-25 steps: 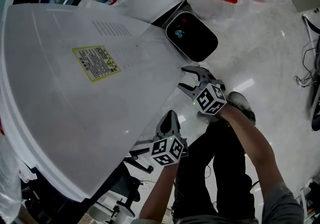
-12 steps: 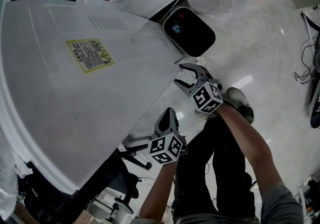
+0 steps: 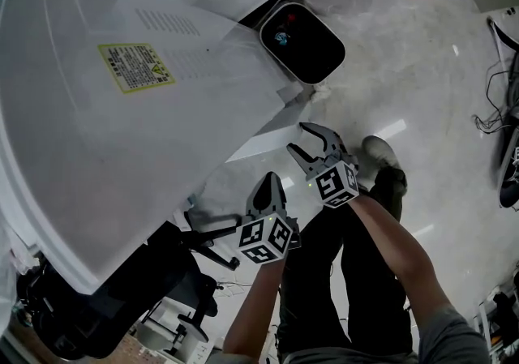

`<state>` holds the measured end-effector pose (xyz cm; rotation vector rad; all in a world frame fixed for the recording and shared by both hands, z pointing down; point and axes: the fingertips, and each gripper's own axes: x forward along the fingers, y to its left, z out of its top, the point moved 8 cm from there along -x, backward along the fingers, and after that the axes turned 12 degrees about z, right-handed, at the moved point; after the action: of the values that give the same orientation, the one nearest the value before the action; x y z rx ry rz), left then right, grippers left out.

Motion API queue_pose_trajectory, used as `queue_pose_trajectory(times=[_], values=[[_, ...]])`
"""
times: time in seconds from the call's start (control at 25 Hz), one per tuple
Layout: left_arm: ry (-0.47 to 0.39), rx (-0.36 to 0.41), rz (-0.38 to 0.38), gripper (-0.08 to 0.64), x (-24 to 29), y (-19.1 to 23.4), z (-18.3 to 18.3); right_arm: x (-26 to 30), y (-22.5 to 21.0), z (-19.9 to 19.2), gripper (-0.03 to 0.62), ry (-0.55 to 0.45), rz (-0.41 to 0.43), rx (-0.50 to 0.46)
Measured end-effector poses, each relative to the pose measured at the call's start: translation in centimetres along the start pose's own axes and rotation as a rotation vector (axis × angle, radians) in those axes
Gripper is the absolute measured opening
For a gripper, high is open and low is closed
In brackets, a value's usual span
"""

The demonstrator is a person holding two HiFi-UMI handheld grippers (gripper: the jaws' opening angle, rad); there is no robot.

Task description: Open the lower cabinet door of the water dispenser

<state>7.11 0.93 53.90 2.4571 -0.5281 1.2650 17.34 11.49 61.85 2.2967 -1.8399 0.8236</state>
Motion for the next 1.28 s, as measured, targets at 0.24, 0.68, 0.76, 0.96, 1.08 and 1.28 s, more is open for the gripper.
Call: queue_pose_trajectory(times=[0.24,0.68,0.76,0.96,1.08,1.28], values=[[0.0,-0.027,0.014,0.011,-0.5,-0.7,-0.8,-0.8,1.0,-0.8,0.215,0.01,0.014,0.001],[-0.006,-0.072,0.057,0.011,-2.0,-1.1,-1.2,-2.1,0.2,-1.1,0.215,0.135,0.194,-0.053],[-0.005,-0.086,0.066,0.011,-2.7,-1.2,-1.2,-2.9,0.0,-0.9,0.216,0.167,0.223,-0.078],[-0.011,-0.118,0.082,0.011,-4.2,-1.6,-1.0,-4.3,-0.5,0.5,0.216,0.211,0.274,-0.132],[-0.014,-0.161,0.1,0.011,-5.4,-2.2,-1.3,-5.3,-0.6,1.3,0.216,0.238,0.307,-0.158],[-0.015,-0.22,0.127,0.012,-7.2,-3.7,-1.8,-7.1,-0.5,2.7,0.216,0.272,0.37,-0.204]])
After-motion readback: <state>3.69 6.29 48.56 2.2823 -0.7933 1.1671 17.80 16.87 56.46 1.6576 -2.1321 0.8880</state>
